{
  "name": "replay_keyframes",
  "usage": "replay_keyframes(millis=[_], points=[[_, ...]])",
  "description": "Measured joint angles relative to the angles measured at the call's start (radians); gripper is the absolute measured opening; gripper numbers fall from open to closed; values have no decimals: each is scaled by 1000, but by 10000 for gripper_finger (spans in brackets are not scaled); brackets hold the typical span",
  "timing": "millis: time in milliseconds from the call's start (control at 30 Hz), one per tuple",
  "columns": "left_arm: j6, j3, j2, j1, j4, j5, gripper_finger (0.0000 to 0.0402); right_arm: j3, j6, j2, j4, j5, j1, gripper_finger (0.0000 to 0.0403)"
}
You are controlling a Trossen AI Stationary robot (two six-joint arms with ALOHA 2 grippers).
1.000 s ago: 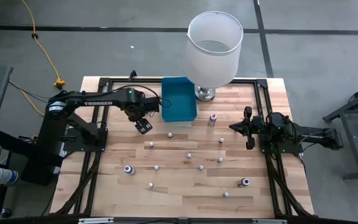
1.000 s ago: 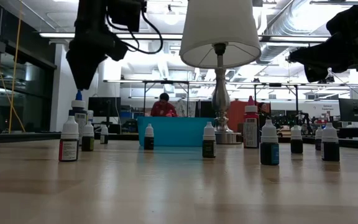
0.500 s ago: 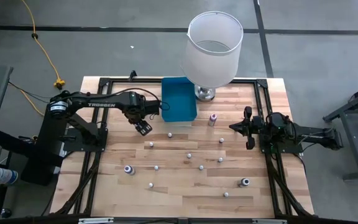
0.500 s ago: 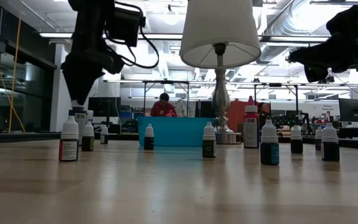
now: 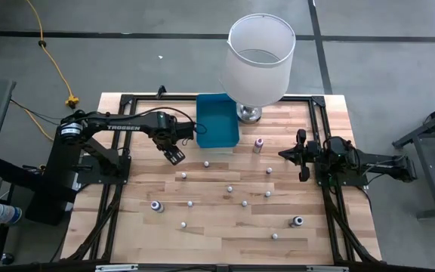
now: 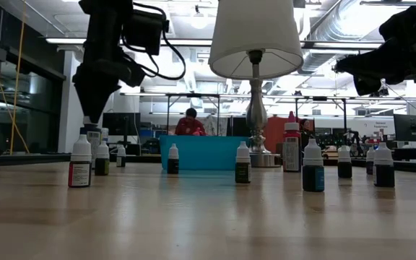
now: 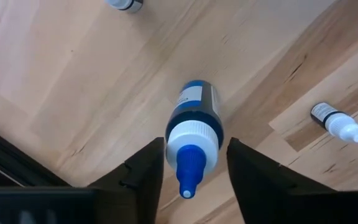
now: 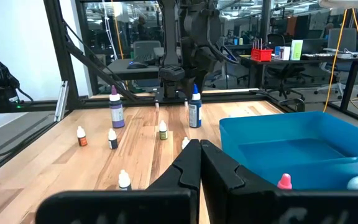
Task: Pick & Place food coloring
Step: Put the big blue food coloring bottle into the blue bin
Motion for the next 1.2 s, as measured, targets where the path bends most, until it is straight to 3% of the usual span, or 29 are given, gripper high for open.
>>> replay_keyframes(millis=[300,667,900,1033,1200], points=[[24,0,-1,0,0,1,113,0,0,0,0,0,0,0],[51,2,-1,0,-22,18,109,0,0,0,1,0,0,0],[98,108,-3,0,-119,30,108,0,0,0,1,0,0,0],[196,206,-3,0,-135,24,108,0,0,0,1,0,0,0],[443,293,-3,0,-131,-53,107,0,0,0,1,0,0,0]])
